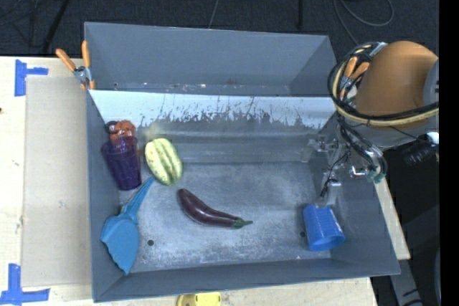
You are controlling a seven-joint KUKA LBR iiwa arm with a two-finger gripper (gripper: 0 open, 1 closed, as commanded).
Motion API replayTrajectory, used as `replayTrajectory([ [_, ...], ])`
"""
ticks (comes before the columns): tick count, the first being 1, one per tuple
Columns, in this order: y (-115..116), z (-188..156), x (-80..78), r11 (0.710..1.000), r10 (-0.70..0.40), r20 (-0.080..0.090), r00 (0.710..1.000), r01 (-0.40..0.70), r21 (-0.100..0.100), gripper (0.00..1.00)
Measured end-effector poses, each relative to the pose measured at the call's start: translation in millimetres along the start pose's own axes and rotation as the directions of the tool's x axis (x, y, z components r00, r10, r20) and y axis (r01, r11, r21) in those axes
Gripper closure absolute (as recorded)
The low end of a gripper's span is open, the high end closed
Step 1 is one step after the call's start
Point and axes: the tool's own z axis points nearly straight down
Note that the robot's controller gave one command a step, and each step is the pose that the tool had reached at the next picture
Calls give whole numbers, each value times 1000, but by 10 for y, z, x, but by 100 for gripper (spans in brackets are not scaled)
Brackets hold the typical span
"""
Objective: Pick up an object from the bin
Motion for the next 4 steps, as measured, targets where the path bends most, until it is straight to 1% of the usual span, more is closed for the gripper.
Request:
replayTrajectory([
  [1, 5, -43, -17, 1000, -3, 8, 1000, 3, 1, 0],
  [2, -374, 247, 459, 992, -128, 10, 992, 128, 1, 0],
  [3, -578, 468, 481, 989, -147, 8, 989, 147, 2, 0],
  [4, -545, 376, 579, 991, -134, 7, 991, 134, 1, 0],
])
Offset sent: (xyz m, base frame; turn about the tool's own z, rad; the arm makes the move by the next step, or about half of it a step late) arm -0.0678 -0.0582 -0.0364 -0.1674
